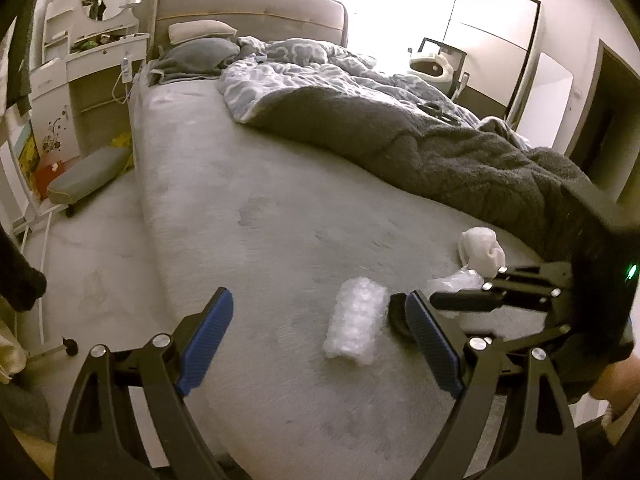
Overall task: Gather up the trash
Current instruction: 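Close the right tool on the black curved plastic piece and lift it, then close the left tool on the bubble-wrap roll and lift it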
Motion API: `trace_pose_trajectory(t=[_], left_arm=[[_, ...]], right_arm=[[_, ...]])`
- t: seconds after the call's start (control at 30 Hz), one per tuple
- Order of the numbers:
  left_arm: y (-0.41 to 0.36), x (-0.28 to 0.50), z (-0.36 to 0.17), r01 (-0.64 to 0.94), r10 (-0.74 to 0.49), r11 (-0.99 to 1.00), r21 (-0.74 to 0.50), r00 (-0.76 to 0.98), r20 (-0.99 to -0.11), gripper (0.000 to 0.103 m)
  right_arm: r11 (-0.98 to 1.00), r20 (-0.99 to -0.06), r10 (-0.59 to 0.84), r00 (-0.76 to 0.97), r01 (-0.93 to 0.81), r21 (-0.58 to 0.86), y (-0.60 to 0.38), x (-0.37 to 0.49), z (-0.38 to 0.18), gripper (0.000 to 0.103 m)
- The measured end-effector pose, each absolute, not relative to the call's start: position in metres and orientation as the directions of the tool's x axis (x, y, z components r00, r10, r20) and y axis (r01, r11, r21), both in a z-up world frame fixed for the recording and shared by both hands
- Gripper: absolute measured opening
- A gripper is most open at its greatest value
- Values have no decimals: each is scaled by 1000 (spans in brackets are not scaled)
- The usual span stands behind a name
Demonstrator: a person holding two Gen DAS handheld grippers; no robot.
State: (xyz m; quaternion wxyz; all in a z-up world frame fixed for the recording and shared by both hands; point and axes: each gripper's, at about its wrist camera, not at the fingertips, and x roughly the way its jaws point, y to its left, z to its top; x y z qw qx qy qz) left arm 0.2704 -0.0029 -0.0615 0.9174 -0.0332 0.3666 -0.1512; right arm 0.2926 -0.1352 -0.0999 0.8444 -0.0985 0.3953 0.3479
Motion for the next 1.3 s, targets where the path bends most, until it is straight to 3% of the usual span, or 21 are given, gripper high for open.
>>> trace_pose_trajectory(t=[0.6,0.67,0.77,1.0,1.3], left_arm=[[-15,286,-73,211,-292,956,-202,672,-681,89],[-18,288,-75,214,-292,956,-198,668,-684,89],[-18,289,-77,215,-290,957,-195,666,-687,89],[-20,293,-84,206,-261,965,-164,665,-700,88],[-36,297,-99,238,-261,962,-137,640,-722,78]], right_arm=[[761,-751,527,399,-615,207,-130,295,-124,28],[768,-755,524,394,-602,218,-129,294,-126,20],[769,-771,503,391,-609,193,-126,293,-126,19],[785,-726,526,444,-581,213,-148,293,-102,19],[776,-642,598,480,-547,313,-187,295,-82,20]])
